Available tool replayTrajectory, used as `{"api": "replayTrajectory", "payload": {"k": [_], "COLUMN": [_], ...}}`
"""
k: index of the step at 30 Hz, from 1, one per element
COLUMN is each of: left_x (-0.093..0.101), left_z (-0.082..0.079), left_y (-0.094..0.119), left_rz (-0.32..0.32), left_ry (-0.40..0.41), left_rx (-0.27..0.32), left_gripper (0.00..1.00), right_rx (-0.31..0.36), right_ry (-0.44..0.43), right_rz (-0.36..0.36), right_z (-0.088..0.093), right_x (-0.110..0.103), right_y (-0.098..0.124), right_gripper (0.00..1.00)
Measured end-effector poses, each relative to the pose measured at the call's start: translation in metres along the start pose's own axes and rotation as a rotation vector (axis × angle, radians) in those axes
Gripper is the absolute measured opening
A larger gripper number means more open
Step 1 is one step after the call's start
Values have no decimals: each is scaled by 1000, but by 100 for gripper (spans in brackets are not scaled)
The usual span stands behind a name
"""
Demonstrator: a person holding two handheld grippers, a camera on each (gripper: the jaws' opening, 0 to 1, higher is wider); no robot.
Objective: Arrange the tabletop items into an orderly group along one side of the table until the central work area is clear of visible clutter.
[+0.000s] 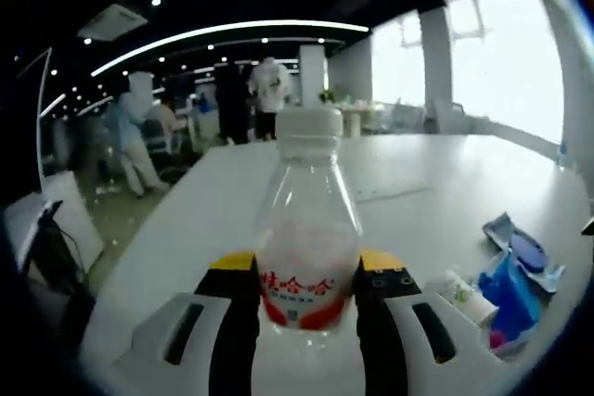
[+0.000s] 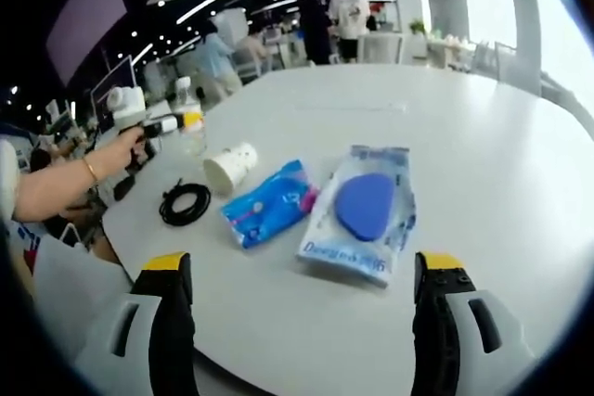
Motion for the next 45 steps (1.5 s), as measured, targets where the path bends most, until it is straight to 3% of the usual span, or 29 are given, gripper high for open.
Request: {"api": "replayTrajectory", "payload": {"k": [10,14,22,33,39,45], "left_x": [-15,-20,-24,-35,-45,-50], "left_z": [-10,-13,-17,-13,-10,-7], "left_y": [-16,-26,-42,-67,-75,-79], "left_rz": [-35,-47,-46,-84,-125,-142], "left_ry": [57,21,30,50,109,83], "left_rx": [23,19,15,8,28,34], "left_gripper": [37,37,37,37,37,37], "right_rx": [-9,-13,-25,-49,-67,-81], "right_ry": [-9,-15,-22,-37,-38,-41], "right_rz": [8,11,16,28,40,51], "right_z": [2,3,5,10,14,17], "right_x": [3,5,8,11,14,16], "right_y": [0,-1,-2,-3,-4,-4], "right_gripper": [98,99,98,98,98,98]}}
Point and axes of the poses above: the point that each gripper's makers call its tool centre point, and the gripper's own axes: y roughly backward along the fingers, x roughly to its right, z roughly out of its underside, the point moved 3 cm from there along y, roughly backward along the fingers, and after that the axes turned 5 degrees about -y, right-handed, at the moved point
